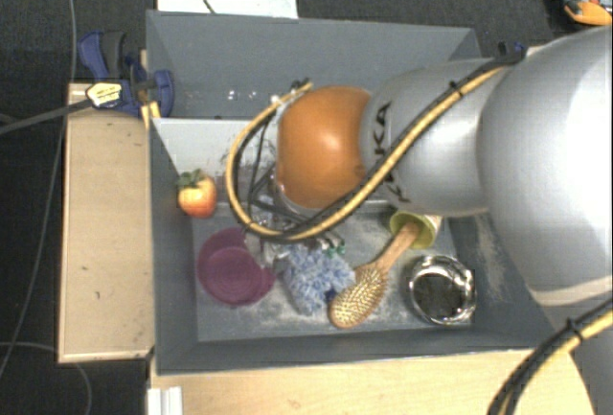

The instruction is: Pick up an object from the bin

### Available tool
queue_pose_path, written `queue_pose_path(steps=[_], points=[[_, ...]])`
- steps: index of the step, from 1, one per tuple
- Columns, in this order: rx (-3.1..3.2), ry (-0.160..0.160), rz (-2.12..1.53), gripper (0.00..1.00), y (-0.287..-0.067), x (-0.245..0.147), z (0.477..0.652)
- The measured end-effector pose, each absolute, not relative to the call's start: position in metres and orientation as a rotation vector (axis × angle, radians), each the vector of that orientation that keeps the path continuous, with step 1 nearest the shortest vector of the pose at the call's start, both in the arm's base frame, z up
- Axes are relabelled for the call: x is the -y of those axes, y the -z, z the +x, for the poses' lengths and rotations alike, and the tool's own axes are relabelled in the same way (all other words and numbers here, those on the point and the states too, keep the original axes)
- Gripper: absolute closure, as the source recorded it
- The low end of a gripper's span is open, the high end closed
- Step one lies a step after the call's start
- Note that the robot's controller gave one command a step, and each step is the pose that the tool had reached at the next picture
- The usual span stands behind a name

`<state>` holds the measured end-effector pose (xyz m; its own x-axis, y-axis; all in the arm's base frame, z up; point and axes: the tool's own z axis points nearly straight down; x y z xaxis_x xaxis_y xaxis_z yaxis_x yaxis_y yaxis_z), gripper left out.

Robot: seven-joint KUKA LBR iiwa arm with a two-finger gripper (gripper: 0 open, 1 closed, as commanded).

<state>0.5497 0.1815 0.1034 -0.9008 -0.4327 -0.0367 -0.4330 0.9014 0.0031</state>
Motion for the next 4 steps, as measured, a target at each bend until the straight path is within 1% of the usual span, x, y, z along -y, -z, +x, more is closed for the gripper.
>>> queue_pose_path(steps=[1, 2, 3, 4], points=[[-3.029, -0.018, -0.688, 1.0, -0.103, -0.182, 0.55], [-2.992, -0.021, -0.804, 1.0, -0.07, -0.242, 0.55], [-2.991, -0.014, -0.831, 1.0, -0.07, -0.233, 0.482], [-2.985, -0.023, -0.775, 0.0, -0.172, -0.241, 0.539]])
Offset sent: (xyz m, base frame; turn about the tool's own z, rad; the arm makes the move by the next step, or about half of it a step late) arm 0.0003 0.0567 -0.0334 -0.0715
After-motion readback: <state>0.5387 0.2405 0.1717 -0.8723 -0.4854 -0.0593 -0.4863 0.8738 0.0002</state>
